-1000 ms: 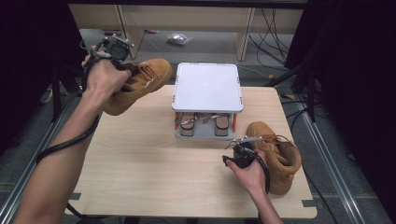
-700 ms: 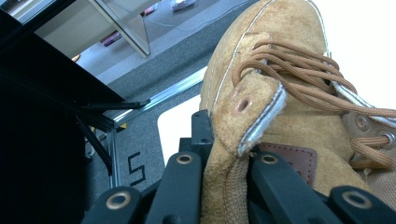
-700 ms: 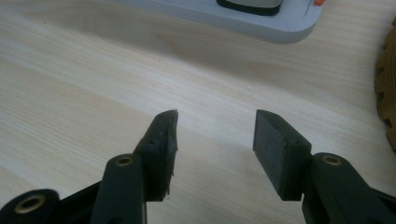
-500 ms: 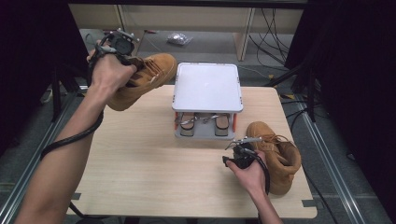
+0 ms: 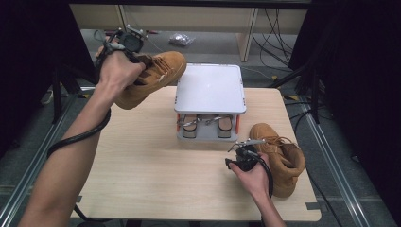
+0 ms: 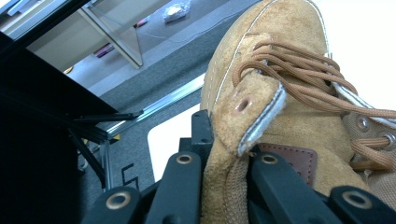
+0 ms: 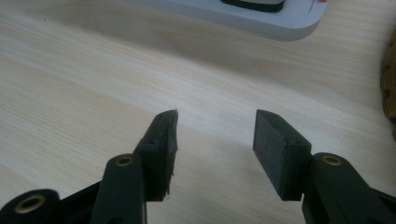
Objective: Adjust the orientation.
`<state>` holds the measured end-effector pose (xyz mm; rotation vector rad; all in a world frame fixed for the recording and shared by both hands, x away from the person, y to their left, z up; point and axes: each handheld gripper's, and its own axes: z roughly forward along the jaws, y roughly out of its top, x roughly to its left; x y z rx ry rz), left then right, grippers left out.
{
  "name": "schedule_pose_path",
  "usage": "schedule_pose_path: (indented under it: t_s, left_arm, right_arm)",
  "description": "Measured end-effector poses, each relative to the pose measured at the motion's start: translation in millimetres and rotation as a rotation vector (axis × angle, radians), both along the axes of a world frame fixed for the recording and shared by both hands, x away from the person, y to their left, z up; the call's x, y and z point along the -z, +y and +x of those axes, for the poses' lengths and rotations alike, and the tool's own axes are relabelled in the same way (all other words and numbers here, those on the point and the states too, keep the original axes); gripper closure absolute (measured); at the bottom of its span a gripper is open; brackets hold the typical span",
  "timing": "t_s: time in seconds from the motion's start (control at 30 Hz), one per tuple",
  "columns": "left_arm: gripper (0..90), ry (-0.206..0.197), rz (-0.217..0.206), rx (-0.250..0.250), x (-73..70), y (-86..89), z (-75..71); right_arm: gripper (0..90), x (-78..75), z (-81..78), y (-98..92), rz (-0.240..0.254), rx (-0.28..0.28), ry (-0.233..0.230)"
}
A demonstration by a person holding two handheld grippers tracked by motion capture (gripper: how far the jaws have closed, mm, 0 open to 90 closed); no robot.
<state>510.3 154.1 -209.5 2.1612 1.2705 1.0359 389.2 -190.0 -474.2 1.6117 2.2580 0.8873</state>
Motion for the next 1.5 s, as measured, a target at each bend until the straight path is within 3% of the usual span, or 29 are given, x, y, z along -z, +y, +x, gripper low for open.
schedule_pose_path:
  t_s: [0.17, 0.27, 0.33, 0.43, 0.5, 0.57, 0.63, 0.67, 0.77, 0.83, 0.93, 0.97, 1.0, 1.07, 1.13, 1.33, 1.5]
  left_arm:
    - [84.4, 0.007, -0.006, 0.012, 2.7, -6.0, 3.8]
    - [84.4, 0.014, -0.010, 0.018, 3.5, -9.4, 5.5]
    - [84.4, 0.017, -0.013, 0.022, 3.4, -11.7, 6.4]
    - [84.4, 0.019, -0.013, 0.027, 3.1, -15.4, 8.0]
    - [84.4, 0.017, -0.005, 0.030, 2.5, -18.5, 8.4]
    - [84.4, 0.019, -0.003, 0.034, 1.6, -21.8, 9.5]
    - [84.4, 0.020, -0.004, 0.039, 0.8, -24.6, 10.9]
    - [84.4, 0.021, -0.007, 0.040, 0.3, -26.8, 11.8]
    - [84.4, 0.020, -0.007, 0.043, -0.2, -31.1, 13.4]
    - [84.4, 0.023, -0.008, 0.045, -0.6, -35.3, 14.8]
    - [84.3, 0.024, -0.007, 0.054, -0.6, -40.7, 16.6]
    - [84.3, 0.031, -0.024, 0.043, 0.2, -43.6, 16.2]
    - [84.3, 0.024, -0.011, 0.060, 0.2, -45.0, 18.3]
    - [84.3, 0.035, -0.030, 0.050, 1.4, -49.6, 18.5]
    - [84.3, 0.033, -0.025, 0.070, 2.0, -51.8, 21.0]
    - [84.2, 0.051, -0.037, 0.065, 6.6, -62.4, 24.5]
    - [84.1, 0.057, -0.055, 0.070, 9.6, -69.1, 28.3]
  right_arm:
    - [50.2, 0.1, -0.3, -1.4, -0.018, -0.006, -0.008]
    - [50.2, -0.7, -1.6, -0.4, -0.018, 0.024, 0.013]
    - [50.2, 1.7, -0.4, -2.7, -0.040, 0.004, -0.009]
    - [50.2, 1.7, -0.7, -2.6, -0.038, 0.006, -0.009]
    - [50.2, -0.2, -2.5, 0.2, 0.000, 0.022, 0.019]
    - [50.2, -0.6, -2.4, -1.2, -0.007, 0.008, 0.013]
    - [50.2, 1.0, -3.2, 0.6, 0.013, 0.035, 0.008]
    - [50.2, 0.6, -2.6, -1.7, -0.010, 0.016, 0.005]
    - [50.2, 1.7, -2.2, -3.3, -0.015, -0.002, 0.003]
    - [50.2, 1.4, -3.3, -1.6, 0.000, 0.022, 0.021]
    - [50.2, 2.0, -3.1, -2.5, -0.016, 0.015, 0.013]
    - [50.2, 3.0, -2.3, -3.2, -0.018, 0.004, -0.001]
    - [50.2, 3.2, -2.7, -2.3, -0.012, 0.010, 0.003]
    - [50.2, 2.9, -3.1, -1.8, -0.011, 0.013, 0.012]
    - [50.2, 4.2, -2.4, -2.4, -0.013, 0.004, -0.004]
    - [50.2, 4.2, -3.2, -3.8, -0.023, 0.000, 0.001]
    - [50.2, 4.3, -4.1, -3.0, 0.004, 0.013, 0.023]
